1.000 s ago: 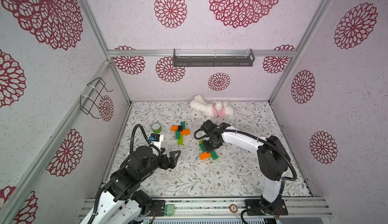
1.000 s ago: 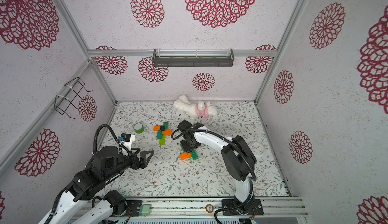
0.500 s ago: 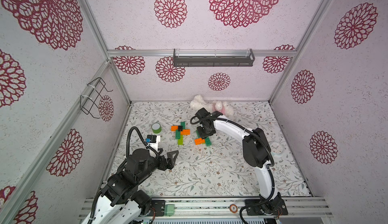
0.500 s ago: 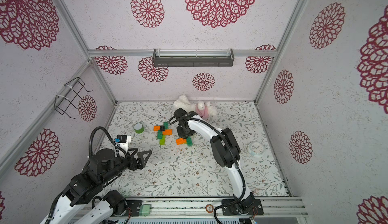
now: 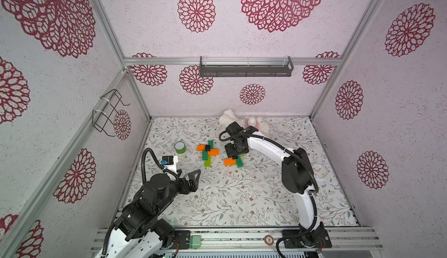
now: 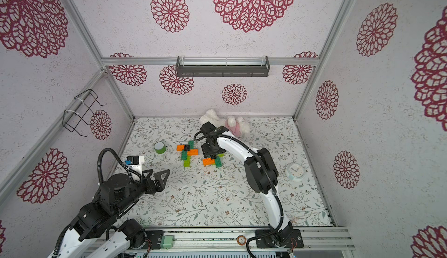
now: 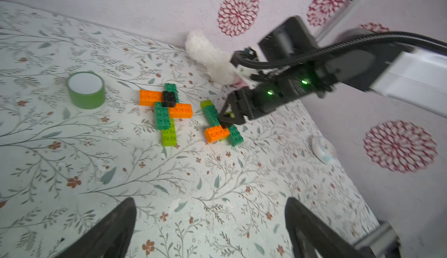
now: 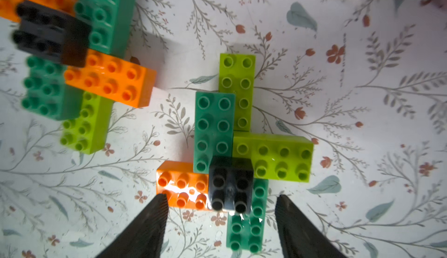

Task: Assemble a small pinwheel with lego
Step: Move the lego brick at the center of the board, then reset both arms

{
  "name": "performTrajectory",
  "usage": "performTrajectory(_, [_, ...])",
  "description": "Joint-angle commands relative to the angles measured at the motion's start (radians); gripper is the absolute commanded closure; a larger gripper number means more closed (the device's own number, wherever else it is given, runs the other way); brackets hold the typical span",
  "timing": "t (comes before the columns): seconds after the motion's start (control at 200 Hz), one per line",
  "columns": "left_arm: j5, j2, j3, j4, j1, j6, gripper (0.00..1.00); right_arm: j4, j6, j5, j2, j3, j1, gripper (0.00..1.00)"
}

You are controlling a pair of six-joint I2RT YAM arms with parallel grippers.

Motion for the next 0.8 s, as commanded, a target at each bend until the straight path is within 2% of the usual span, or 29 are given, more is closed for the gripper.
performTrajectory(0.0, [-0.373,-0.033,-0.048,0.059,0.015,-0.162,0.03,0.134,-0.041,0.061,-0.276,-0.098,-0.061,0.02])
performTrajectory(0.08, [-0.580,-0.051,-0.108,0.134,0.042,-0.163,0.03,0.310,-0.034,0.068,-0.433,-0.295,-0.154,0.01])
performTrajectory(0.175, [-0.799,-0.041,-0.179,0.233,0.094,-0.115,0.03,0.587,-0.033,0.102,-0.634,-0.607,-0.274,0.01])
performTrajectory(0.205, [-0.826,-0.033,-0.208,0.288,0.121,-0.090,0.03,0.657,-0.007,0.108,-0.689,-0.692,-0.328,0.01])
performTrajectory(0.255, [-0.825,-0.015,-0.273,0.423,0.186,0.021,0.03,0.753,0.021,0.101,-0.752,-0.801,-0.398,0.01])
performTrajectory(0.315, [-0.831,0.033,-0.330,0.527,0.269,0.096,0.03,0.918,0.004,0.166,-0.830,-0.957,-0.447,0.01])
performTrajectory(0.355, [-0.804,0.081,-0.352,0.575,0.336,0.128,0.03,1.028,-0.026,0.224,-0.869,-1.050,-0.464,0.01])
performTrajectory(0.435, [-0.733,0.211,-0.374,0.675,0.465,0.191,0.03,1.383,-0.185,0.329,-0.921,-1.279,-0.474,0.01])
performTrajectory(0.485, [-0.693,0.302,-0.416,0.858,0.512,0.285,0.03,1.529,-0.213,0.391,-0.916,-1.372,-0.484,0.01])
performTrajectory(0.545, [-0.621,0.430,-0.481,1.121,0.567,0.366,0.03,1.576,-0.253,0.375,-0.889,-1.410,-0.508,0.01])
performTrajectory(0.605, [-0.475,0.556,-0.490,1.251,0.629,0.380,0.03,1.578,-0.306,0.383,-0.831,-1.408,-0.518,0.01])
performTrajectory(0.651, [-0.419,0.626,-0.487,1.353,0.632,0.432,0.03,1.618,-0.325,0.379,-0.780,-1.418,-0.535,0.01])
performTrajectory(0.696, [-0.309,0.681,-0.505,1.479,0.649,0.449,0.03,1.697,-0.319,0.353,-0.730,-1.439,-0.561,0.01])
performTrajectory(0.731, [-0.286,0.749,-0.509,1.584,0.669,0.451,0.03,1.637,-0.309,0.307,-0.732,-1.413,-0.580,0.01])
performTrajectory(0.761, [-0.278,0.798,-0.505,1.636,0.677,0.446,0.03,1.694,-0.320,0.273,-0.717,-1.423,-0.593,0.01])
performTrajectory(0.796, [-0.212,0.852,-0.500,1.685,0.697,0.436,0.03,1.746,-0.321,0.268,-0.701,-1.434,-0.603,0.01])
